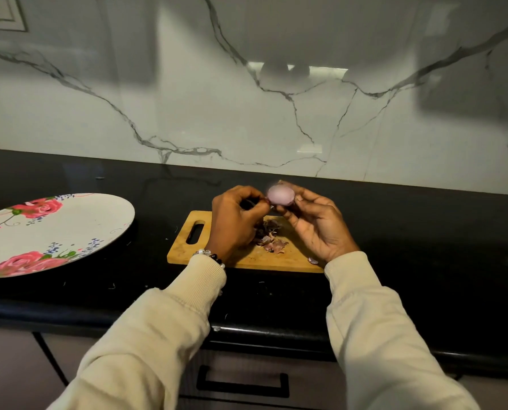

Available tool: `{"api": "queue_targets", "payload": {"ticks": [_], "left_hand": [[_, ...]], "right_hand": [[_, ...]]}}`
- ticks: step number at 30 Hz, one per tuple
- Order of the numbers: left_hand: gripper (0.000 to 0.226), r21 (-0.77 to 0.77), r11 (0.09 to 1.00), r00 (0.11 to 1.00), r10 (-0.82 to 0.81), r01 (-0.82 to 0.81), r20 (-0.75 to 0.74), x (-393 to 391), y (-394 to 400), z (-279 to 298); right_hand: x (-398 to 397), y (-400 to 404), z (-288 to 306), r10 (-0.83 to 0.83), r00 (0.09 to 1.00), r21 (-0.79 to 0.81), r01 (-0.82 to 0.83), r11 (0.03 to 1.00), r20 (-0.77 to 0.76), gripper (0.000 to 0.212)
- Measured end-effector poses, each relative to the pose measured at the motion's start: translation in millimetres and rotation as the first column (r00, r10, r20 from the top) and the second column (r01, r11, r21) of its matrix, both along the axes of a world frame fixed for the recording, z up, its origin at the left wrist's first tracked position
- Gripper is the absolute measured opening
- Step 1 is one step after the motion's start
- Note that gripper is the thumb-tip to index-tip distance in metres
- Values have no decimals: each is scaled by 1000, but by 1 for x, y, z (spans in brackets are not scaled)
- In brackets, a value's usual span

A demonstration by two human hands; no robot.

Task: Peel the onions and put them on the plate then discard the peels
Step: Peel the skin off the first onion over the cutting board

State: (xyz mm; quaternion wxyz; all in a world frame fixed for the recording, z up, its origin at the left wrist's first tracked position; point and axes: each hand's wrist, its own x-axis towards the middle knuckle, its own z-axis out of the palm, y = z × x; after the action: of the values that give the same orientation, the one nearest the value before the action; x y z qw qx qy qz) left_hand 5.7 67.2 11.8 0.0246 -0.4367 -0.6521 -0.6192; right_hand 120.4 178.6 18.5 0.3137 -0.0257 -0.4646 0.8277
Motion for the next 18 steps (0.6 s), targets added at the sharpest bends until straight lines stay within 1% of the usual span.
{"api": "queue_targets", "payload": {"ticks": [3, 7, 8, 9, 11, 12, 14, 16, 18], "left_hand": [[9, -24, 999, 999, 38, -37, 19, -1, 1, 0], [6, 5, 998, 987, 61, -63, 150, 0, 0, 1], [6, 3, 998, 987, 55, -56, 154, -1, 0, 0], [10, 1, 999, 989, 53, -53, 139, -2, 1, -1], [23, 5, 999, 995, 48, -49, 88, -4, 1, -3], [22, 19, 999, 996, 35, -36, 76, -3, 1, -3], [12, 42, 999, 996, -17, 13, 84, -1, 1, -2], [15, 31, 997, 993, -67, 64, 99, 3, 1, -1], [14, 4, 997, 993, -78, 78, 88, 4, 2, -1]], "right_hand": [[0, 1, 0, 22, 999, -47, -25, 999, -45, 32], [2, 4, 2, 0, 990, -165, -23, 986, -139, 32], [2, 4, 3, -6, 989, -188, -21, 982, -145, 33], [3, 4, 3, -12, 989, -204, -18, 979, -145, 33], [2, 4, 3, -30, 992, -212, 2, 977, -125, 32], [2, 4, 3, -37, 993, -206, 13, 978, -113, 31], [2, 3, 3, -38, 995, -196, 18, 980, -97, 29], [1, 3, 3, -41, 996, -185, 26, 982, -79, 28], [1, 3, 3, -48, 997, -157, 39, 987, -57, 30]]}}
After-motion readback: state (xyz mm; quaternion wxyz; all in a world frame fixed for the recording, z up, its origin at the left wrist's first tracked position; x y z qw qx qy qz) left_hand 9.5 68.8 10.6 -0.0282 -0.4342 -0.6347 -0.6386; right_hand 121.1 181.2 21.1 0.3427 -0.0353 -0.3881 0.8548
